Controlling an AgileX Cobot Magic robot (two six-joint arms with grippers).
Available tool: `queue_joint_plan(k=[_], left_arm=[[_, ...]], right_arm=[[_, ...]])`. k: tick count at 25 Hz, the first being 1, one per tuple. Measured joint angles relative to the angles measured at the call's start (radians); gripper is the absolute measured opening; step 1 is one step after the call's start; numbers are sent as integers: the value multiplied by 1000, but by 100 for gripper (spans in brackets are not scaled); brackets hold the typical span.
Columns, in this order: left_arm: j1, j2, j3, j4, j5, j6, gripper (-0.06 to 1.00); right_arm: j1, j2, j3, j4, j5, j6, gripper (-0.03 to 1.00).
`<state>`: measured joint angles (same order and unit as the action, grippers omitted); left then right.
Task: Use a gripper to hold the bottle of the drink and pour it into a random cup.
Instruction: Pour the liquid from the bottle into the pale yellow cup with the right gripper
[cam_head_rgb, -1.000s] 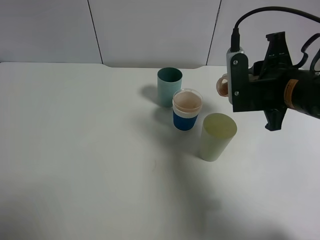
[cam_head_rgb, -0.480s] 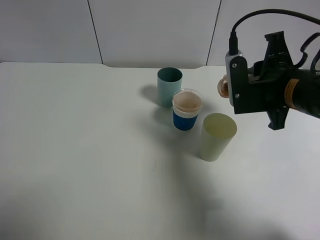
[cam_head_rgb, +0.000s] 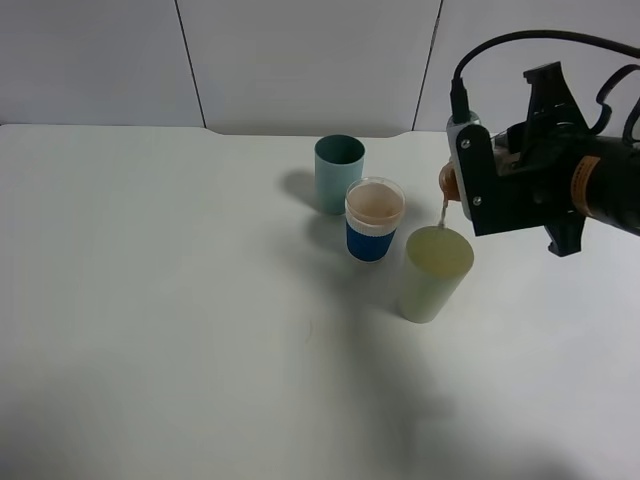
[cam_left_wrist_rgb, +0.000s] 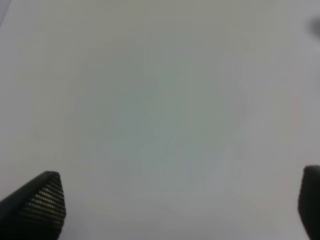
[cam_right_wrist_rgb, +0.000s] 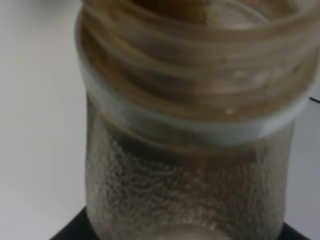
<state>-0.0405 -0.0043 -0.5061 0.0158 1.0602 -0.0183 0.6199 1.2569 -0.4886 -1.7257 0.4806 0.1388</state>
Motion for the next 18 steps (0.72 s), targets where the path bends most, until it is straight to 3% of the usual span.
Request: queue_joint_plan(k=[18], left_arm=[[0,0,0,0,0,0,93]], right_arm=[[0,0,0,0,1,-64,35]])
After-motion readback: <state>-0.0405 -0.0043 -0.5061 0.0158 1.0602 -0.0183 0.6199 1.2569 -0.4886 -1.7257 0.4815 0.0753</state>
